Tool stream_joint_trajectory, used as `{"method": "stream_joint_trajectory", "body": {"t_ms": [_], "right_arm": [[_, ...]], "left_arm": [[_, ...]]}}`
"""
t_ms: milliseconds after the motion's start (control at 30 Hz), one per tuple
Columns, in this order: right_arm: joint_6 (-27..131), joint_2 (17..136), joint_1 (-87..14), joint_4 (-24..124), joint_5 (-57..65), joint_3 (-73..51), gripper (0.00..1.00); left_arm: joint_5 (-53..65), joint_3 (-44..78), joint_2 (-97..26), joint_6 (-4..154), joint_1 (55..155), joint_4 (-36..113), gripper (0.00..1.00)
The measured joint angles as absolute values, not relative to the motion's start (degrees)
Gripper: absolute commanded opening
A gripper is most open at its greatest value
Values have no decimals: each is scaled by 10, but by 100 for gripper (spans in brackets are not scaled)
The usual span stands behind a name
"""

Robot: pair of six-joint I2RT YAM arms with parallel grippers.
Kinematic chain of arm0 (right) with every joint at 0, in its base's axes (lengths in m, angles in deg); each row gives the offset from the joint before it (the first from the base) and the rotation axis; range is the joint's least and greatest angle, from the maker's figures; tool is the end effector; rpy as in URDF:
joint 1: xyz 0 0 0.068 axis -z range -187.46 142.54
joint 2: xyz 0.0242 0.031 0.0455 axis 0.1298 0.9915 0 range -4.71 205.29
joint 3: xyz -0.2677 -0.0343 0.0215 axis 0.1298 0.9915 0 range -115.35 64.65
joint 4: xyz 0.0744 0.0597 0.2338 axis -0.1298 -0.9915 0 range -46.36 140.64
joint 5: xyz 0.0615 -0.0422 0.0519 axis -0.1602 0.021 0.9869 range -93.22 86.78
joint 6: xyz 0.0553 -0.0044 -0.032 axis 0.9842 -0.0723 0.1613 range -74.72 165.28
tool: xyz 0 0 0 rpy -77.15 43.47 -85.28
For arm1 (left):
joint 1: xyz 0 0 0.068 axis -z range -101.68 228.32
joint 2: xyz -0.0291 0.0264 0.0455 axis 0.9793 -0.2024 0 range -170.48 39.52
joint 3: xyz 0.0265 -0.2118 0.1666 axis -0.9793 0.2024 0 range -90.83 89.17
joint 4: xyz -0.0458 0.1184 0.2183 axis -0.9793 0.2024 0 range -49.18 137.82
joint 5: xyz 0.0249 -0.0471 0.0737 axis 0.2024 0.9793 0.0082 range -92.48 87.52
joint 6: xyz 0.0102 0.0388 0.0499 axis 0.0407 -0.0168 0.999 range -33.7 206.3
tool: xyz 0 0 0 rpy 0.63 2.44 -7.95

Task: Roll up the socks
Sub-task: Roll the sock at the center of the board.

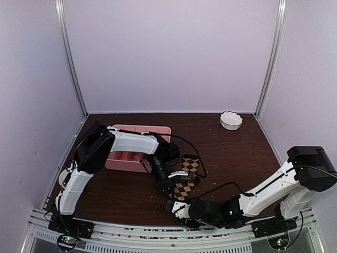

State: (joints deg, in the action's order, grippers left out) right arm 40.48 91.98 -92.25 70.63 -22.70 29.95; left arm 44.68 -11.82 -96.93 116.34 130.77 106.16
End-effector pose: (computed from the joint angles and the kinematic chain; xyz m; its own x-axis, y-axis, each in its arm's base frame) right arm 0.0439 0.3009 0.1131 0.0161 -0.6918 -0.7219 -0.9182 0.2756 -0.2846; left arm 0.2247 -0.3521 0.1004 -0.2903 0.9361 -0.1985 0.6939 0.0632 -0.7173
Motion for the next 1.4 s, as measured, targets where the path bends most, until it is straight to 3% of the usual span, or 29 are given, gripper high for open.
{"method": "stream_joint_trajectory", "body": {"t_ms": [300,600,767,900,1000,1200,1400], "right_arm": [[396,955,-905,727,-224,284,29],[415,960,-900,741,-221,289,25],[432,963,-900,751,-217,293,15],[452,974,-899,766,-208,293,5],[472,979,-895,778,-197,293,0],[524,979,-880,801,-168,305,0],[568,977,-865,832,-128,322,0]], "left_arm": [[446,-128,-974,1166,1308,1075,0],[444,-130,-975,1190,1308,1085,0],[442,-131,-975,1199,1308,1088,0],[441,-131,-975,1208,1308,1091,21],[445,-131,-973,1218,1308,1102,30],[449,-98,-949,1232,1308,1106,37],[416,-17,-888,1232,1306,1077,37]]}}
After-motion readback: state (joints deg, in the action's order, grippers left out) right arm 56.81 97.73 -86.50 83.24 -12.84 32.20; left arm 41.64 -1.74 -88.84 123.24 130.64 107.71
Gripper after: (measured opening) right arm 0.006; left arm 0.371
